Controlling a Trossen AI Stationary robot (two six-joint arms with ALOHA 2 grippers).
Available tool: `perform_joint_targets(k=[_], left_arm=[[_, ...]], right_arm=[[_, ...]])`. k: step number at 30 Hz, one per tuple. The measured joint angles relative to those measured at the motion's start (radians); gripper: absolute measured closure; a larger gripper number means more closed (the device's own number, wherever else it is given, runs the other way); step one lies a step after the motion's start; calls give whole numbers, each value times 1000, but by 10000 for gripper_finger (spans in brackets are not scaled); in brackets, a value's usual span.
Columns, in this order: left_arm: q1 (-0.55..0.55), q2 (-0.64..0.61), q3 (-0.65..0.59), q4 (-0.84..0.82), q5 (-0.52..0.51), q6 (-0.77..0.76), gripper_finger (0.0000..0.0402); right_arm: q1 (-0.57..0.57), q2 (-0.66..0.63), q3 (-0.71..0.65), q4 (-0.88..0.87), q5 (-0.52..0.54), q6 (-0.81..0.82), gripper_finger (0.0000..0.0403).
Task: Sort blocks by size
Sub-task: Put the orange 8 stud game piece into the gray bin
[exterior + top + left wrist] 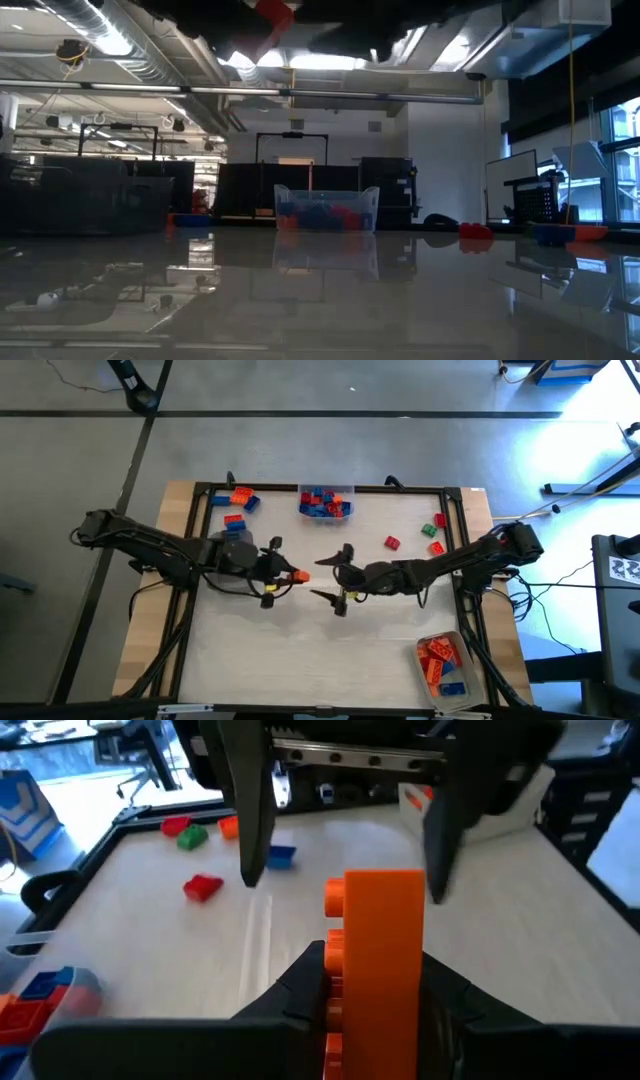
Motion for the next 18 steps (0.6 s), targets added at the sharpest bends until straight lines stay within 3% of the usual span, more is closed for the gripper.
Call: perform_joint_targets(k=[9, 18], left_arm=[[-2, 7, -74, 181, 1, -21, 322], [-7, 7, -78, 229, 1, -18, 321]], right_arm=[[-31, 92, 0, 335, -192, -62, 60], [-75, 127, 0, 406, -239, -56, 197]])
